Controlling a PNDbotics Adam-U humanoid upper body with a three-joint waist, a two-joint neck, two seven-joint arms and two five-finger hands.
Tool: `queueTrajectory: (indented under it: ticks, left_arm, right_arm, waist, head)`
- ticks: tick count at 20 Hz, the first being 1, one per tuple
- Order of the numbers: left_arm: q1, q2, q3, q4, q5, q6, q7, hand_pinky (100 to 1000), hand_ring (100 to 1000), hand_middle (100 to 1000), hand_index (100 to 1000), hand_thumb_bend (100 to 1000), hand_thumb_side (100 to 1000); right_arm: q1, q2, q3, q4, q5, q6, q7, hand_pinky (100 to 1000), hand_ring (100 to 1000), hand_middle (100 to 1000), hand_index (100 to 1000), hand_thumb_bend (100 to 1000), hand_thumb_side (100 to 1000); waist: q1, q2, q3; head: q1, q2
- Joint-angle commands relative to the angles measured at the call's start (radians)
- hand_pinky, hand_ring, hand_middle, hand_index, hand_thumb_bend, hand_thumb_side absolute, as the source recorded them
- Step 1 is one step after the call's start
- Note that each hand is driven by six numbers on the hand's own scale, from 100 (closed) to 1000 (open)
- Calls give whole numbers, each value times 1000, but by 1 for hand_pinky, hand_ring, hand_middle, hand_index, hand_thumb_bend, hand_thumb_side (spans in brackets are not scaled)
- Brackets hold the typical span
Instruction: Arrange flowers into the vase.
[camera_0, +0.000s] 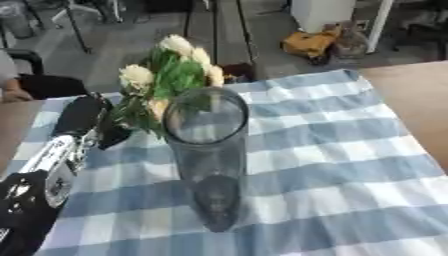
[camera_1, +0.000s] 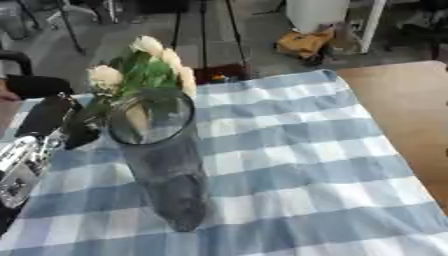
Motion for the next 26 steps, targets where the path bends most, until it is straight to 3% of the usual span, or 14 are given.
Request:
queueTrajectory:
  ticks: [1,8,16,26]
  left_arm:
    - [-15,41,22,-56,47,24,22,100,100,100,102,100,694]
    - [-8,50,60,-170,194,59,101,100,100,100,100,100,684]
    - [-15,58,93,-327,468,49,218,100,100,100,100,100,671]
    - [-40,60,98,-439,812,48,277,100,100,100,100,100,676]
  right_arm:
    - [-3,-10,-10,-16,-3,0,-7,850,810,586,809,100,885]
    - [-3,-9,-14,-16,-1,2,-15,850,809,586,809,100,884]
    - [0,-6,-14,-16,-2,5,-20,849,809,586,809,100,883]
    - [4,-2,-14,-16,-3,6,-24,849,807,587,809,100,882]
  waist:
    - [-5,-26,2]
    - [-9,-30,4]
    - [-12,-41,9]
    - [-13,-56,12]
  head:
    - [-2,-2]
    - [-7,6]
    - [-12,16]
    - [-16,17]
